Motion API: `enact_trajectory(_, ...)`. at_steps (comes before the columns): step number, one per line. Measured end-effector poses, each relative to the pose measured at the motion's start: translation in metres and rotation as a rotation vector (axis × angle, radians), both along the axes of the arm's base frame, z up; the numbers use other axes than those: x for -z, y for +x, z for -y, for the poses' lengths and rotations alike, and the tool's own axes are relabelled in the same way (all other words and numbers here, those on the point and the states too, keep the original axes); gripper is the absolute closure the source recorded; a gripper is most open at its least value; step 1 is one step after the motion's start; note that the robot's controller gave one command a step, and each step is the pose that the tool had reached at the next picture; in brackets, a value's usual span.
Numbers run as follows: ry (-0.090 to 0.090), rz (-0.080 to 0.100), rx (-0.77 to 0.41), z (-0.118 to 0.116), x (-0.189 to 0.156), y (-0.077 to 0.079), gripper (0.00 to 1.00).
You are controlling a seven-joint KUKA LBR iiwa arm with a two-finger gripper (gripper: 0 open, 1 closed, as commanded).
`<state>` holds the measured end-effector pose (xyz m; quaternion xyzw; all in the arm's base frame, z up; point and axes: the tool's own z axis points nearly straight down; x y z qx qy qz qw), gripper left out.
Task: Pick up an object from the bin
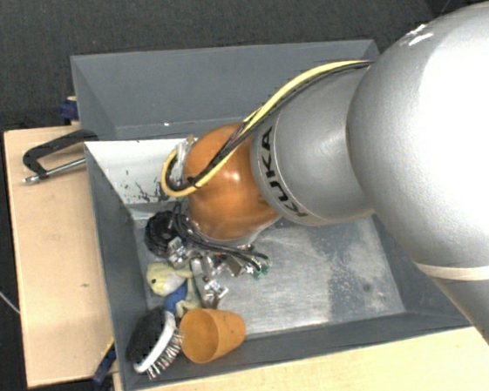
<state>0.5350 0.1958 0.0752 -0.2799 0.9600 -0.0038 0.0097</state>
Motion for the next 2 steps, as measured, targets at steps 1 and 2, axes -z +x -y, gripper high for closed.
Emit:
enact_trajectory(1,0.002,-0.008,-0.299,0.007,-0.106,-0.01,1.0)
enact_trajectory(2,0.004,-0.006,-0.272,-0.003,-0.183,-0.002,1.0)
